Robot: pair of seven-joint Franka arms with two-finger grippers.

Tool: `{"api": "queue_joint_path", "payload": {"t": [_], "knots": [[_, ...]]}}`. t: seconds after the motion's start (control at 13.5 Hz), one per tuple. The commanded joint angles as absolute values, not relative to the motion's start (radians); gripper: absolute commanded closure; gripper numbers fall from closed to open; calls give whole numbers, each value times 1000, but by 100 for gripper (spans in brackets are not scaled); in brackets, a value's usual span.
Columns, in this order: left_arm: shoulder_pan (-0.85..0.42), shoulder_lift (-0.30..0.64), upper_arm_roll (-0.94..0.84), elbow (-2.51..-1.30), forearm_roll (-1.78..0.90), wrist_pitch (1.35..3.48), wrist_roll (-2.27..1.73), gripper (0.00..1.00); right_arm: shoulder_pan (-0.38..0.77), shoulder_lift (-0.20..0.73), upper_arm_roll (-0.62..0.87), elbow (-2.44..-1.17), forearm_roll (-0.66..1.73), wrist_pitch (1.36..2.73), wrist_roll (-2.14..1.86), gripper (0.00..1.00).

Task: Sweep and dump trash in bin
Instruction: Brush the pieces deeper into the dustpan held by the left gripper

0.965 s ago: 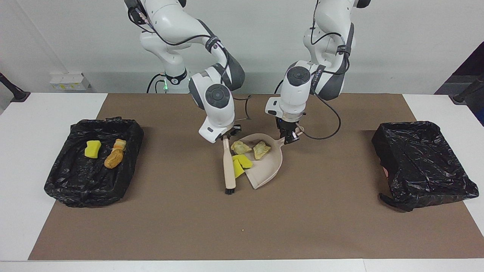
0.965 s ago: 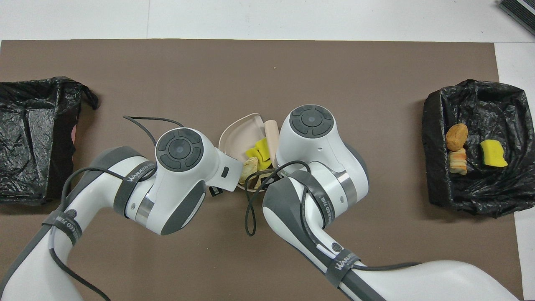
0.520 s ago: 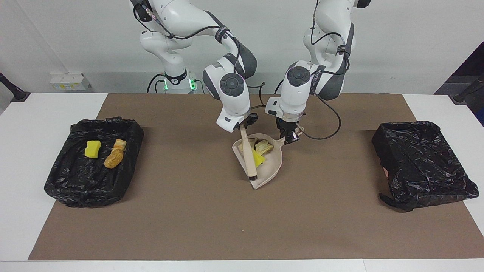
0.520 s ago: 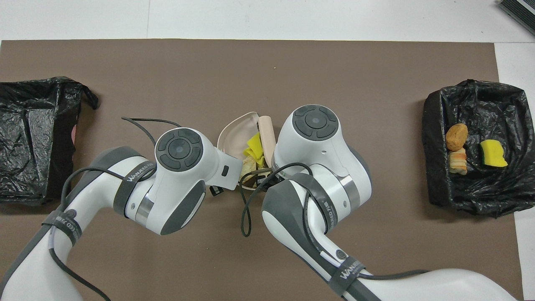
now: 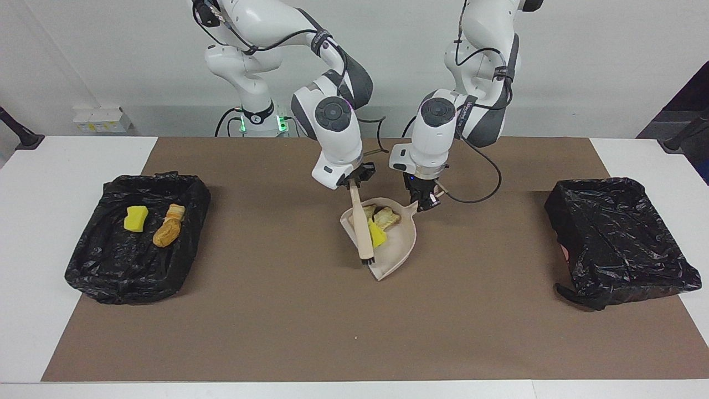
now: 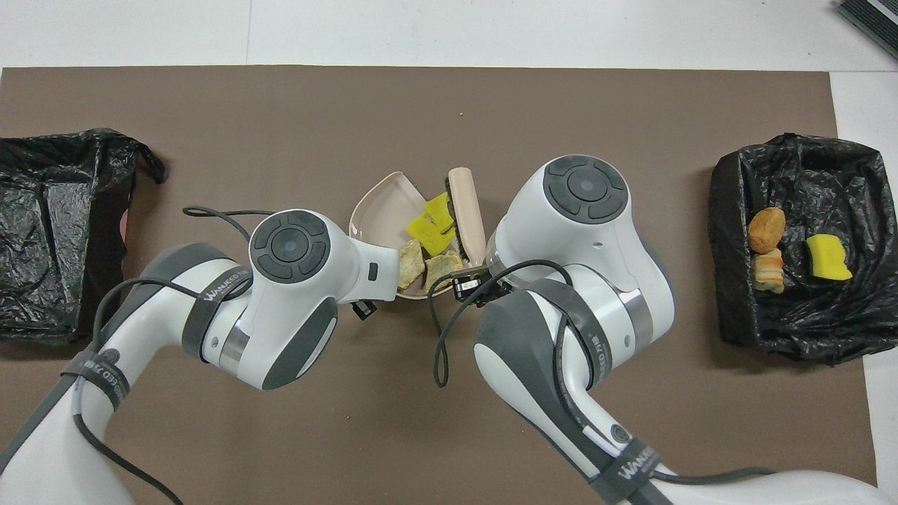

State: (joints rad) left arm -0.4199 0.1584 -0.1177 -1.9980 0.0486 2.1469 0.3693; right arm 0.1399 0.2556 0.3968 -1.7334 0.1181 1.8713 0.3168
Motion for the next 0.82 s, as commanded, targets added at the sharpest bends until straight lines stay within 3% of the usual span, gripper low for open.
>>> {"api": "queue_joint_path", "payload": {"t": [0.0,0.59,0.74], "knots": [[-402,127,-115,-2016,38,2174,344,100,129,230,403,-1755,133,1879,262,100],[-394,129,-118,-2033,34,2212,373,100,98,210,396,-1766,114,1890,219,100],[-396,135,-118,-2042,14,2250,379,100,94,263,400,-1750,7,1914,216,100]]}}
